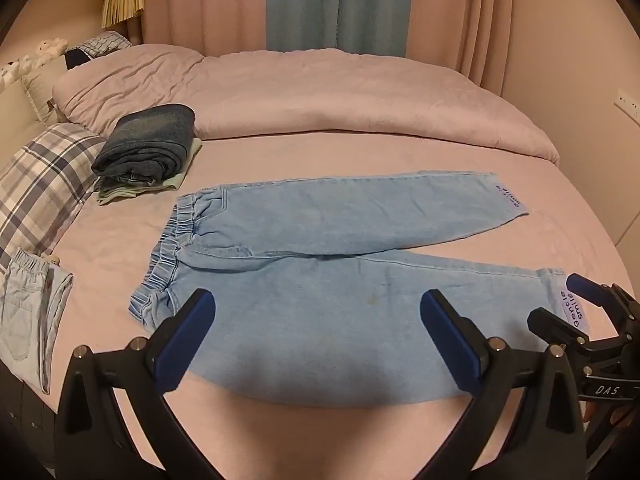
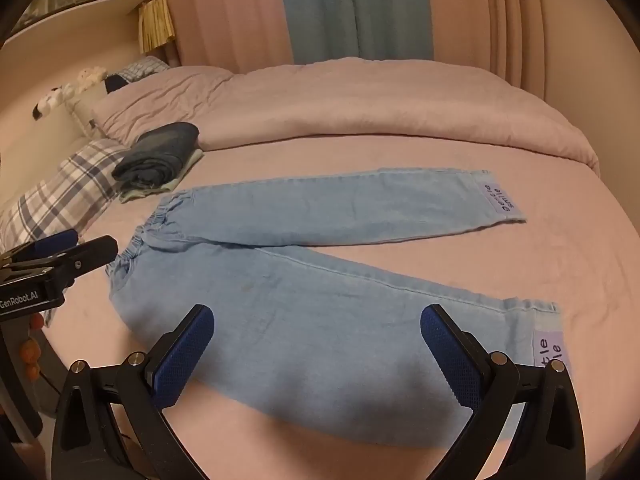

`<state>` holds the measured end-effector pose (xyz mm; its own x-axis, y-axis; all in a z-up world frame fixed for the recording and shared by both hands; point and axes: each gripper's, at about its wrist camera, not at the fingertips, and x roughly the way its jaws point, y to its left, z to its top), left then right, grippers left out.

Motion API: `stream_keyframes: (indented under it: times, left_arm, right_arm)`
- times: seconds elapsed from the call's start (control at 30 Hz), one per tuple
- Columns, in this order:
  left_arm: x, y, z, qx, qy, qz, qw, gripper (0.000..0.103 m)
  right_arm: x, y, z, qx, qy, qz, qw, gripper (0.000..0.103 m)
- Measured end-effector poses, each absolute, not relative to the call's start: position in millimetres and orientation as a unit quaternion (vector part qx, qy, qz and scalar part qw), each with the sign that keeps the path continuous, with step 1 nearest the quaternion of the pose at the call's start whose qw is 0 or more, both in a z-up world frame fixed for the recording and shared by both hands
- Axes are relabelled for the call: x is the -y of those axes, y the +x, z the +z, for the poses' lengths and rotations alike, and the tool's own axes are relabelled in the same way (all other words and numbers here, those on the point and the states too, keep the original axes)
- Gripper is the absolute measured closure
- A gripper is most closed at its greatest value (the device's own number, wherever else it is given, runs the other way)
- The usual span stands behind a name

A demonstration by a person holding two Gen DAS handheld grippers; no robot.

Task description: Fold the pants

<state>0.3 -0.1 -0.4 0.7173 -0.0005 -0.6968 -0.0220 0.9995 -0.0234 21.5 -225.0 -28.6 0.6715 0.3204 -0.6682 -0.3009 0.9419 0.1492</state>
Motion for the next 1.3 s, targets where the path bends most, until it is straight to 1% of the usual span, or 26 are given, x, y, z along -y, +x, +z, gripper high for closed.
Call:
stream_keyframes:
  times: [0.33,0.37,0.47,0.87,0.97,1.17,1.3]
  left_arm:
    - [3,1,-1,-0.380,-0.014,0.004,0.925,0.000]
    - [2,2,-10,-0.374,-0.014,0.005,0.927,0.000]
    - [2,3,-13,-0.375,-0.014,0.005,0.927,0.000]
    - [-4,0,-9,-0.371,-0.023,-0.003,0.929,0.000]
    - [-16,1,-14,-0.368,-0.066,-0.017,0.928,0.000]
    - [-66,10,-47,-0.389,-0.195,-0.015,0.900,0.000]
    - [-117,3,-78,-0.406,-0.230,0.031,0.884,0.001]
  right_arm:
    - [223,22,-28,-0.369,0.012,0.168,0.914,0.000]
    - [222,22,-28,-0.370,0.012,0.167,0.914,0.000]
    - [220,20,-28,-0.370,0.010,0.167,0.914,0.000]
    - [218,21,-29,-0.370,-0.002,0.168,0.914,0.000]
    - [215,22,-31,-0.371,-0.005,0.169,0.913,0.000]
    - [201,23,-46,-0.383,-0.017,0.180,0.906,0.000]
    - [177,22,-63,-0.395,-0.063,0.200,0.895,0.000]
